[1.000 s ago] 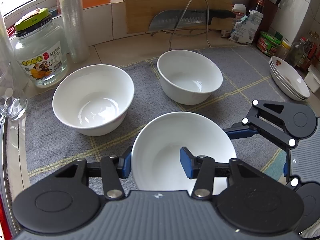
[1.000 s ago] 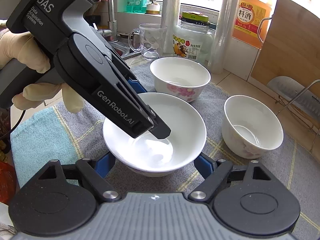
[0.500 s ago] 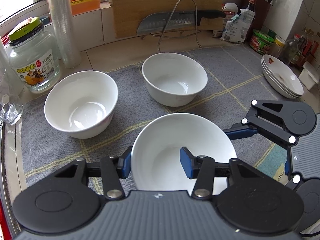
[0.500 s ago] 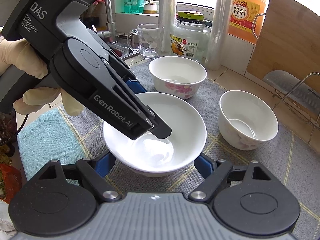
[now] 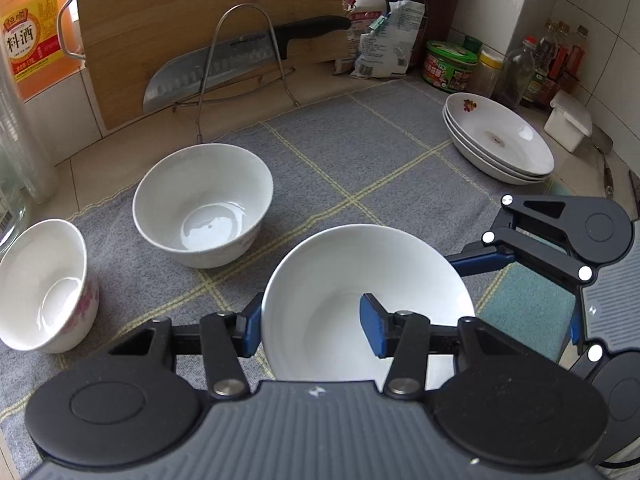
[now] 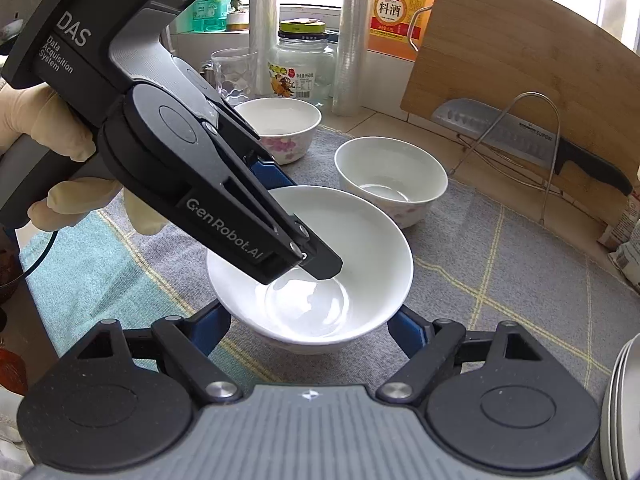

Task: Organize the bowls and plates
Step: 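Lift the bowl with the left tool and carry it toward the plate stack, then lower the bowl onto the plate stack and open the left tool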

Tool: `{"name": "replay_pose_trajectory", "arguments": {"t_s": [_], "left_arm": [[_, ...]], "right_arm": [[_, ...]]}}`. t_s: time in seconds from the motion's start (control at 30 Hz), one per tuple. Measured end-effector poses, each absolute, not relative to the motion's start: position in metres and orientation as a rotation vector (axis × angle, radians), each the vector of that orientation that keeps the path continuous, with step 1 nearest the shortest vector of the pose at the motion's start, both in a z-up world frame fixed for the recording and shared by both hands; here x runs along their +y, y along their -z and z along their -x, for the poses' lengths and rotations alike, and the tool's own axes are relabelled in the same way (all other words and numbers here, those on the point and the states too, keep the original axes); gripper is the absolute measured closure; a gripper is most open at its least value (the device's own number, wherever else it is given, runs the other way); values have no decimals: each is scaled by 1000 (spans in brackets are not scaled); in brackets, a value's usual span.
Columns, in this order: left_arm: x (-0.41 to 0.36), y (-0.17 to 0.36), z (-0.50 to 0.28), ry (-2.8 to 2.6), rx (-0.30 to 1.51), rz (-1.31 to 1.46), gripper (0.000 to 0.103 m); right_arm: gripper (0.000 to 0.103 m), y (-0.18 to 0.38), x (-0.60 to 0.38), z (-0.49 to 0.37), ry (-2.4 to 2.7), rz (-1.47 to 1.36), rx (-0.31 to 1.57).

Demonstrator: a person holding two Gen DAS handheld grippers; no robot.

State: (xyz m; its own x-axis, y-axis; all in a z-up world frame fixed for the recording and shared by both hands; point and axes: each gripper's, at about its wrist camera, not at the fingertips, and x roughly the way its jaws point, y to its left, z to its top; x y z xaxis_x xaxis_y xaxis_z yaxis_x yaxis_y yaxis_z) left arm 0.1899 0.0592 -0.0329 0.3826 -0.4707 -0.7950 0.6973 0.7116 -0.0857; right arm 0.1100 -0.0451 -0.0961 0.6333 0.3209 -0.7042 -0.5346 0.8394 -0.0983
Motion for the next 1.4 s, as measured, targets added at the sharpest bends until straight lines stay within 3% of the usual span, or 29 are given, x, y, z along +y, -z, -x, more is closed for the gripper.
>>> {"name": "replay_pose_trajectory", "arguments": {"t_s": [0.6, 1.4], "left_arm": [[2, 43, -190, 874, 904, -314, 55], [0, 52, -198, 868, 930, -289, 54]], "right_arm": [[15, 102, -96, -95, -364, 262, 769], [15, 112, -99, -103, -360, 237, 806]]}}
